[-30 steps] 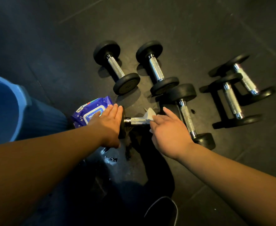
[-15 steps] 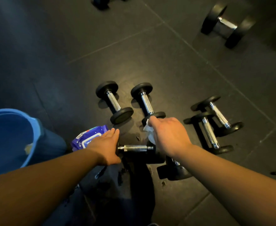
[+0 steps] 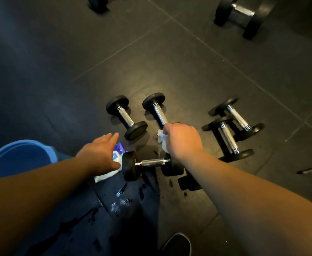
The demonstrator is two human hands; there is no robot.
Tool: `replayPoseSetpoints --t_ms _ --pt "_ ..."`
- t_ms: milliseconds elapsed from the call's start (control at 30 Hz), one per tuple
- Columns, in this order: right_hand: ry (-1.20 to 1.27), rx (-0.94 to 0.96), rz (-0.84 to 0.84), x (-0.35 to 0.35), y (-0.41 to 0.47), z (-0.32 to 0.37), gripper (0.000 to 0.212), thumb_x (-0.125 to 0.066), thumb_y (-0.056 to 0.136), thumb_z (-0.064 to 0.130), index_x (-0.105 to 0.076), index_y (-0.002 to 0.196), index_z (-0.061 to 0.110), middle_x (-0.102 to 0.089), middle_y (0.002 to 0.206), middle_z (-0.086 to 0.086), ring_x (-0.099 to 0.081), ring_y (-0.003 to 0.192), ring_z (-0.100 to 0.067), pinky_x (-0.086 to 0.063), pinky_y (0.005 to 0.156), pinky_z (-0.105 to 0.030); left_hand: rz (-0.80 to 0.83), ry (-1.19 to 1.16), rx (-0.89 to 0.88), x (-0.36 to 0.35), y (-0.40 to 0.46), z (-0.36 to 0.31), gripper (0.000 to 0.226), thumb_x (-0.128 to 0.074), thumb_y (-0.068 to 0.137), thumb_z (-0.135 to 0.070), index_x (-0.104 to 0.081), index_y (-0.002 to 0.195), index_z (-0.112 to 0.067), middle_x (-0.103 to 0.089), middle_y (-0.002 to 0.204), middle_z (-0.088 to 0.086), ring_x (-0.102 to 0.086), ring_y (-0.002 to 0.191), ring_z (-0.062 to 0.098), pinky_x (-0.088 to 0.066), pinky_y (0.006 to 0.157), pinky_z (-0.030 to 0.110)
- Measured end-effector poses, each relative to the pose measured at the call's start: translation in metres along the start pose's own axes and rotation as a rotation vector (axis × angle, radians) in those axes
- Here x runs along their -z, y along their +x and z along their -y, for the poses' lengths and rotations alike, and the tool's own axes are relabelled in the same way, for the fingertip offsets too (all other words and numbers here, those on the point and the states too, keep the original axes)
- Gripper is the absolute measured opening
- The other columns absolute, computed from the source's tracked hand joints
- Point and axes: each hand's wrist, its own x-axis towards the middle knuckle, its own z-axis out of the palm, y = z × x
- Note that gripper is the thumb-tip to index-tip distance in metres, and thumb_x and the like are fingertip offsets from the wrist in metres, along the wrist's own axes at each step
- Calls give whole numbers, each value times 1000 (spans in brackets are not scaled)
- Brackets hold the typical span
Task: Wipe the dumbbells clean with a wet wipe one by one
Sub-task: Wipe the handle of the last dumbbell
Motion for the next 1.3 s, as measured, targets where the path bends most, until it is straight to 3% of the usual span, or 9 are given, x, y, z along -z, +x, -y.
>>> replayPoseSetpoints --t_ms 167,400,600,733,833,1033,1200,1300 --pt "-27 11 90 18 -24 28 10 -57 89 23 -59 97 28 -59 93 4 -61 85 -21 -52 78 -40 -17 -75 -8 1 -51 10 99 -62 84 -52 0 158 -30 -9 165 3 -16 150 23 -26 118 38" --pt "-48 141 173 44 -40 105 14 -57 92 31 -61 105 26 -57 104 3 -62 93 -25 -50 79 -42 -134 -131 112 22 -133 68 94 -60 83 -54 -12 157 -21 -26 157 11 -30 142 29 -34 110 42" --pt "-68 380 155 57 -42 199 19 -57 88 33 -66 102 23 -60 113 -1 -56 104 -29 -45 84 -40 -177 -195 295 33 -201 130 97 -46 86 -70 1 157 -25 2 166 9 2 152 26 -15 121 47" --pt "-61 545 159 65 -42 264 16 -62 88 24 -65 103 21 -60 120 -3 -55 109 -30 -44 87 -41 -188 -224 394 41 -238 165 98 -42 86 -73 6 157 -26 6 166 8 3 152 25 -13 122 46" --pt "-21 616 171 64 -41 303 13 -61 89 23 -64 101 20 -59 113 -1 -54 106 -29 -44 84 -39 -159 -248 444 40 -257 188 105 -43 82 -78 10 156 -27 9 165 7 5 152 24 -11 122 48" --pt "-18 599 206 52 -36 351 15 -56 95 30 -62 106 21 -60 111 -4 -55 101 -28 -43 78 -37 -161 -290 500 21 -279 225 113 -48 76 -82 11 156 -28 8 166 7 5 152 24 -12 122 50" --pt "13 601 196 42 -32 382 16 -56 96 29 -62 107 19 -61 112 -4 -55 104 -28 -49 85 -45 -168 -327 514 14 -285 238 109 -46 80 -80 11 156 -28 9 165 7 6 152 23 -11 122 50" --pt "-47 644 265 38 -32 395 31 -57 93 32 -58 123 21 -57 123 -2 -50 117 -29 -48 93 -47 -180 -347 519 15 -283 243 107 -47 81 -77 11 156 -28 9 165 6 6 152 23 -11 122 50"
